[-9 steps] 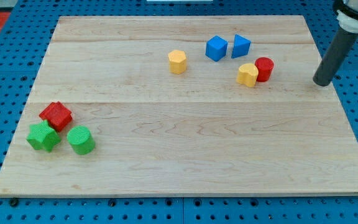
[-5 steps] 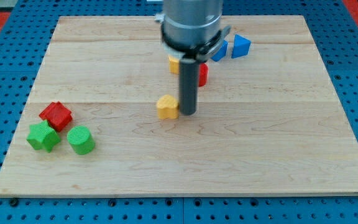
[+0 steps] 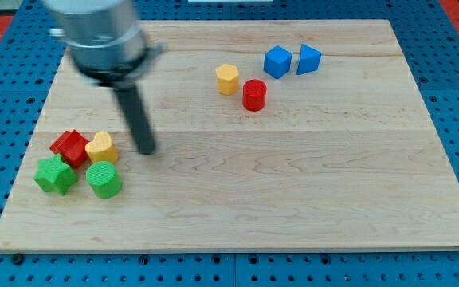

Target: Move the red circle and yellow heart towards the group of blocks

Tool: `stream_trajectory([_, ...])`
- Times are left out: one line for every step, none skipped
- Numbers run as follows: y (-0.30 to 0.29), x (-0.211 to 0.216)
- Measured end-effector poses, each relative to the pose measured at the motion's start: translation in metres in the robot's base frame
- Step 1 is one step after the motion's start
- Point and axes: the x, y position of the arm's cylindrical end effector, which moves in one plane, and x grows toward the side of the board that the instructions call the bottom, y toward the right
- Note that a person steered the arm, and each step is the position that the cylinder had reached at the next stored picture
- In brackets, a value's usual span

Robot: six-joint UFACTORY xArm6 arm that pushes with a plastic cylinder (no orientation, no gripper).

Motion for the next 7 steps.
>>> stream_trajectory([0.141,-0.032])
stream_trajectory([0.182,-0.09])
stream_trajectory([0.132,-0.102])
stream_trajectory([0.009,-0.089])
stream_trajectory([-0.075,-0.085])
stream_trajectory([-0.083,-0.109])
stream_trajectory([-0.105,-0.084])
